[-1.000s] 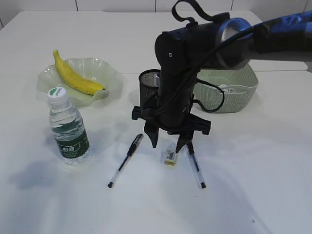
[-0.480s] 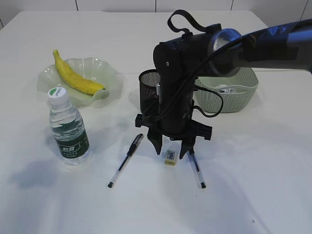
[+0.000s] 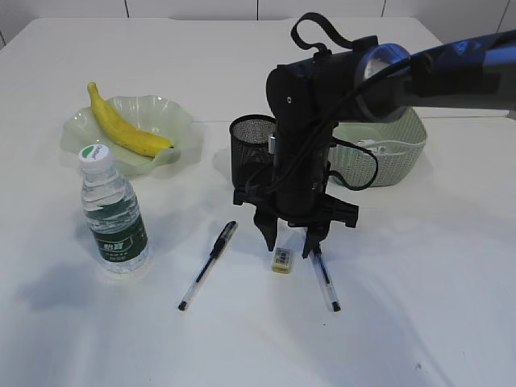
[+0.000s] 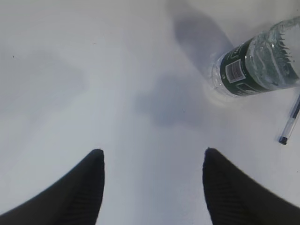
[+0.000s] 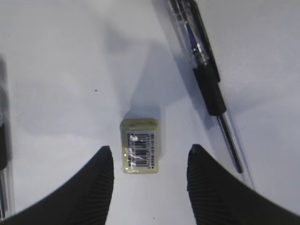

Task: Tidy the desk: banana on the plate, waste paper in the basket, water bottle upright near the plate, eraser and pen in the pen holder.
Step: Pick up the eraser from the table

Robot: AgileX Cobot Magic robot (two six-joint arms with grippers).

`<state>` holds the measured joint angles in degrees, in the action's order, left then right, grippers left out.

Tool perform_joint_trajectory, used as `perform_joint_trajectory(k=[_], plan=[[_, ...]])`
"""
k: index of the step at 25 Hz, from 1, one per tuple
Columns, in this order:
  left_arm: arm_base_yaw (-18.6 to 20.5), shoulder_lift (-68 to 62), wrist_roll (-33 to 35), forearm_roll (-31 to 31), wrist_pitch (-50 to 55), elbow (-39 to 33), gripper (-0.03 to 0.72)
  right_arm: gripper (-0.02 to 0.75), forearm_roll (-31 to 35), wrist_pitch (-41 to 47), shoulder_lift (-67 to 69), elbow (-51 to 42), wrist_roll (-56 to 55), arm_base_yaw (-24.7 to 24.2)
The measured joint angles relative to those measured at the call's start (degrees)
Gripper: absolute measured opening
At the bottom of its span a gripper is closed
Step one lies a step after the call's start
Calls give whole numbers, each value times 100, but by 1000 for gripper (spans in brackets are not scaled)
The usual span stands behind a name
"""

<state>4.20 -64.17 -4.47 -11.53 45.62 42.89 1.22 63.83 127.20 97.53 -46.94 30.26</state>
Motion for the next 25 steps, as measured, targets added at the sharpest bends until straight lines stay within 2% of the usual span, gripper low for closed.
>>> perform_joint_trajectory(k=[20, 25], plan=[[0, 0, 0, 0, -31, 0, 465, 375, 112, -35, 224, 34, 127, 0], [0, 0, 0, 0, -31, 0, 465, 300, 133, -71, 273, 34, 139, 0]])
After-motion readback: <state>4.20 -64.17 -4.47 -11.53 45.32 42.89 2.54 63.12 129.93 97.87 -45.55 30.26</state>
